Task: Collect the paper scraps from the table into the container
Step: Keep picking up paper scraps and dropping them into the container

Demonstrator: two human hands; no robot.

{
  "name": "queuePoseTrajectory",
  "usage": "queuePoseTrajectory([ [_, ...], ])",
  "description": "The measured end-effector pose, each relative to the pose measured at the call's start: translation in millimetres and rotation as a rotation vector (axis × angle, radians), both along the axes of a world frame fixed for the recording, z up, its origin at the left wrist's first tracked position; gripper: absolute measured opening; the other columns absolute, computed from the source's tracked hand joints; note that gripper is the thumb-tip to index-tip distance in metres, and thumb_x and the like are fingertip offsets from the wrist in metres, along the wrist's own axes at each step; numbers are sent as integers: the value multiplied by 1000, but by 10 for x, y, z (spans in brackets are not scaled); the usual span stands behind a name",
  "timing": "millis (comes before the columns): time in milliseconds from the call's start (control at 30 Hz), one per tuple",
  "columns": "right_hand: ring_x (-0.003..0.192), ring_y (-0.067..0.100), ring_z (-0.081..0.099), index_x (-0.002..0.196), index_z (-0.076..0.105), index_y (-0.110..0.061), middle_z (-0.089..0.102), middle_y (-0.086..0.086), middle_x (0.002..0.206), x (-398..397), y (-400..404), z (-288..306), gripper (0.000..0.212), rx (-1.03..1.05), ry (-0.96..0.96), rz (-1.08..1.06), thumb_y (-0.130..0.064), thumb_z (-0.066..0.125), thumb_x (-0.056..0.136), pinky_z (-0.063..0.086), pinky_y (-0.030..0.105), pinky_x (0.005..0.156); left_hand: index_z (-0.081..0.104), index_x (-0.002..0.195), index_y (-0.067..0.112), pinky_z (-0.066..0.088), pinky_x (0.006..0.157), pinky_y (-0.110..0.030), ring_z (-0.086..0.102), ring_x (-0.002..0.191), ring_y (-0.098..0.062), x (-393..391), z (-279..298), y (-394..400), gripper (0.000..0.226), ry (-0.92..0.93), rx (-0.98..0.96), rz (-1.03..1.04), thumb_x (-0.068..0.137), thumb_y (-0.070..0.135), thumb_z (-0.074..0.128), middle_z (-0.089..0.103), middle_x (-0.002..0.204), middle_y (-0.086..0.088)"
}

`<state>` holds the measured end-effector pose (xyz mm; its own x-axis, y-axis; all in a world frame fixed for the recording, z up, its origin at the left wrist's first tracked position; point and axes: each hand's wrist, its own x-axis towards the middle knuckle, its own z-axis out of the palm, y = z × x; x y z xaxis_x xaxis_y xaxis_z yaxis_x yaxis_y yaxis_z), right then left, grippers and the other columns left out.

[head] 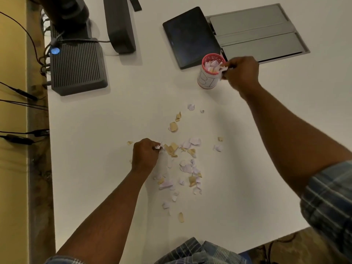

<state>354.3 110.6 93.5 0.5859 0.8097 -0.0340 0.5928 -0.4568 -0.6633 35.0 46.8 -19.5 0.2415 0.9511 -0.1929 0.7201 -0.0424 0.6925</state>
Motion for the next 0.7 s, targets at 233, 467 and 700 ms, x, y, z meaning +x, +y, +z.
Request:
queuePoseTrajectory([
  [233, 93, 29, 67, 102, 68, 0, 70, 17, 101, 155, 673, -100, 28, -143, -333, 148, -22, 70, 85, 49, 31, 91, 73, 74, 3, 31, 54, -3, 63, 65, -20, 47, -30, -41, 10, 39, 40, -4, 82, 8, 70, 69, 74, -13],
  [467, 114, 38, 55, 129, 47, -1, 56, 21, 121, 66, 953, -303, 51, -481, -362, 212, -17, 69, 86, 44, 41, 99, 76, 84, 6, 45, 67, -16, 67, 73, -20, 20, -77, -27, 9, 24, 78, -58, 77, 2, 73, 71, 81, -11],
  [700, 105, 45, 56, 109, 59, 9, 60, 29, 110, 107, 1097, -411, 27, -482, -428, 342, -6, 44, 92, 45, 45, 84, 74, 84, 7, 45, 68, -16, 64, 76, -16, 34, -66, -60, 12, 51, 115, -92, 76, -1, 71, 67, 87, -7],
])
